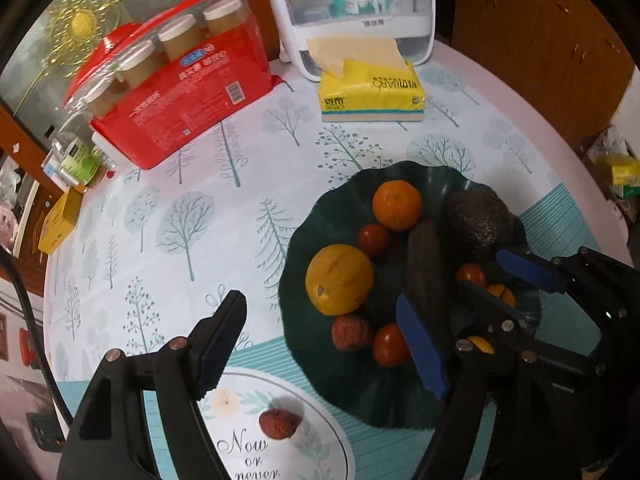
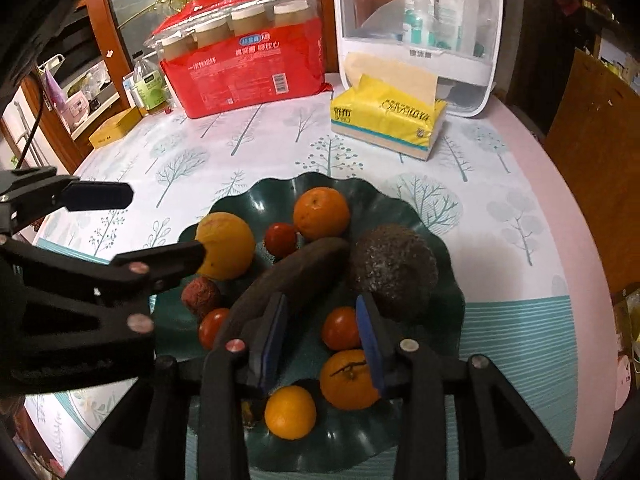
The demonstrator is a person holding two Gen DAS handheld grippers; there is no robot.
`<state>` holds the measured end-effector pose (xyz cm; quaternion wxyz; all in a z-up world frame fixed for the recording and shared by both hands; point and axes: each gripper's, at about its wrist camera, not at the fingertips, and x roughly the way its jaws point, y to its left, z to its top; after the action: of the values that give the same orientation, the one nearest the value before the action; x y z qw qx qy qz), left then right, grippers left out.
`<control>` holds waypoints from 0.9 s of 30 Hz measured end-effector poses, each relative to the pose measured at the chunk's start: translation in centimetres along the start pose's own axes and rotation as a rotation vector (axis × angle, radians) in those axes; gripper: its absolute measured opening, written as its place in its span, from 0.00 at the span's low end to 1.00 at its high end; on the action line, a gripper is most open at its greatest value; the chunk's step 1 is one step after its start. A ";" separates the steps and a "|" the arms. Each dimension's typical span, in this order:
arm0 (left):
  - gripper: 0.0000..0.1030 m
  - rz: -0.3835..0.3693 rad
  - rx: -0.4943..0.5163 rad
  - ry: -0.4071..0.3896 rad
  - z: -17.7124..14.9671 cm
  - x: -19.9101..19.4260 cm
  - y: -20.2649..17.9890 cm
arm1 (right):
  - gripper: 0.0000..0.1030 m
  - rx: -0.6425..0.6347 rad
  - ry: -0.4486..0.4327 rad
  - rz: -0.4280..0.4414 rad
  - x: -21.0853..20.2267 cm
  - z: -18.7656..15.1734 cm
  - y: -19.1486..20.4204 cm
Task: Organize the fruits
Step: 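Move both tools back toward the last lychee on the white plate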
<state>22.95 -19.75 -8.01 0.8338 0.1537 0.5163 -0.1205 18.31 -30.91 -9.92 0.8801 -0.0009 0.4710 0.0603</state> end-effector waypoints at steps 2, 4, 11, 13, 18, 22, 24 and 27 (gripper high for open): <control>0.74 -0.001 -0.009 -0.015 -0.4 -1.0 0.3 | 0.36 -0.001 -0.011 -0.005 -0.7 0.0 0.2; 0.75 0.000 -0.023 -0.031 -0.8 -2.1 0.8 | 0.36 -0.001 -0.023 -0.006 -1.5 -0.1 0.6; 0.76 -0.028 -0.094 -0.115 -2.4 -7.3 3.8 | 0.36 -0.018 -0.061 -0.024 -5.0 0.1 2.2; 0.79 -0.034 -0.115 -0.146 -3.0 -9.0 4.9 | 0.36 -0.026 -0.086 -0.038 -6.4 0.3 2.8; 0.80 -0.041 -0.156 -0.212 -5.0 -12.3 8.1 | 0.36 -0.023 -0.131 -0.041 -9.5 1.2 4.3; 0.80 -0.039 -0.184 -0.240 -6.5 -13.7 10.6 | 0.36 -0.013 -0.151 -0.033 -11.0 1.7 6.1; 0.80 -0.036 -0.198 -0.247 -7.6 -14.2 12.1 | 0.36 -0.017 -0.156 -0.026 -11.5 1.7 7.5; 0.80 -0.027 -0.202 -0.247 -9.0 -14.4 13.8 | 0.36 -0.028 -0.156 -0.022 -11.7 1.5 9.6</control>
<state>14.20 -2.99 2.99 0.9005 0.0464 0.4213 -0.0973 12.03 -22.51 1.16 0.9146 -0.0137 0.4000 0.0570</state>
